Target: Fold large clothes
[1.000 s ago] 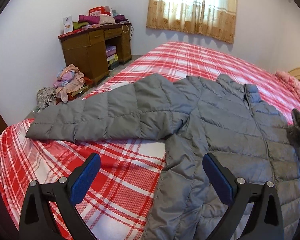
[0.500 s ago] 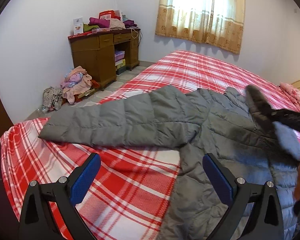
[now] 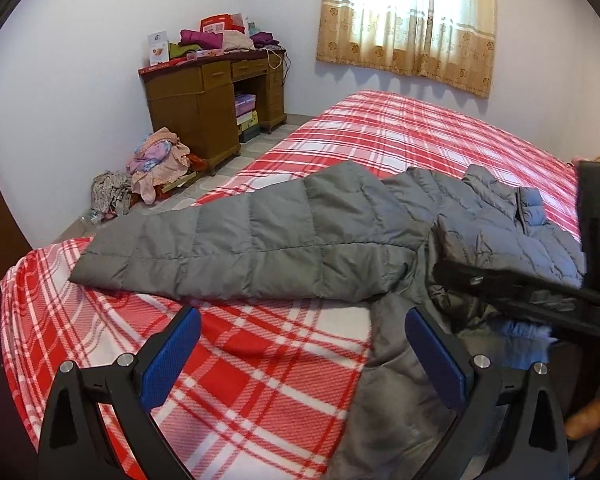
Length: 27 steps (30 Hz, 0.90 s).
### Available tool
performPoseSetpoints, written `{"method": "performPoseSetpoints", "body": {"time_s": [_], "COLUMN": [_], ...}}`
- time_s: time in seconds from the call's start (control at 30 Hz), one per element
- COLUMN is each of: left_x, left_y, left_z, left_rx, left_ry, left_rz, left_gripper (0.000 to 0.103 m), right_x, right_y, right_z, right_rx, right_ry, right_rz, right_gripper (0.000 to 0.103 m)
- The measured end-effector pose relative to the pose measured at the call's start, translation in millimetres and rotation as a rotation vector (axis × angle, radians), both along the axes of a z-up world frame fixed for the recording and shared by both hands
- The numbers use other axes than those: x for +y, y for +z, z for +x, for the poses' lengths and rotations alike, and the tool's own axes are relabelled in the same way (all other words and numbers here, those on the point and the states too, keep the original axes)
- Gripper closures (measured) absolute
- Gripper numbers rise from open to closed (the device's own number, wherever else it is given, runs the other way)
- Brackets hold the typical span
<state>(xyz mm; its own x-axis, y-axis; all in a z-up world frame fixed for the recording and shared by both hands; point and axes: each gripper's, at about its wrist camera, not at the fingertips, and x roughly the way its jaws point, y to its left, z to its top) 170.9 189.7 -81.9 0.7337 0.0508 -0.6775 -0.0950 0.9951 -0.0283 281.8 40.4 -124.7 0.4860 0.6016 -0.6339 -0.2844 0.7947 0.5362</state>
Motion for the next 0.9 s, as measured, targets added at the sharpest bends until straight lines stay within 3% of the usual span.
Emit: {"method": "performPoseSetpoints", "body": {"time_s": [0.17,0.23,0.3,0.33,0.4,0.53,0.73,0.9], "left_x": [-29.3,-46.3,-65.2,-73.1,-89.6,-118.0,-134.1,-141.1], "left_y": [10.6,13.9,16.0,16.6,16.2,5.0,-50.8,-78.4], "left_z": [14.6,21.3,30.8,35.5,49.0,73.5,100.7,99.2], "left_rx": [-0.017,-0.026,-0.035,-0.037,-0.038,-0.03,0.143,0.115], "left_ry": [-0.048,-0.068,-0.076,-0.072,-0.063,-0.01,0.057,0.051], "left_rz": [0.019,0.059,0.09,0.098,0.103,0.148,0.25,0.292], "left_gripper": [0.001,0.001,0.001,0.001,0.001,0.001,0.001,0.001], "right_x": [-90.4,-136.9,-171.6,-190.7,-223.3,-275.1,-273.1,-269.6], "right_y": [58.1,73.1,77.2,76.0,68.1,34.8,-19.4,-37.6], "right_z": [-33.4,-49.6,-60.8,-64.7,-66.6,-65.2,-54.9,-61.8], "right_rx": [-0.195,-0.245,-0.269,-0.266,-0.228,-0.115,0.008,-0.021], "right_ry": [-0.159,-0.28,-0.39,-0.451,-0.557,-0.699,-0.661,-0.663], "right_rz": [0.088,0.002,-0.121,-0.194,-0.264,-0.233,-0.307,-0.328], "right_gripper": [0.03,0.036,0.051,0.063,0.073,0.074,0.074,0.074]}}
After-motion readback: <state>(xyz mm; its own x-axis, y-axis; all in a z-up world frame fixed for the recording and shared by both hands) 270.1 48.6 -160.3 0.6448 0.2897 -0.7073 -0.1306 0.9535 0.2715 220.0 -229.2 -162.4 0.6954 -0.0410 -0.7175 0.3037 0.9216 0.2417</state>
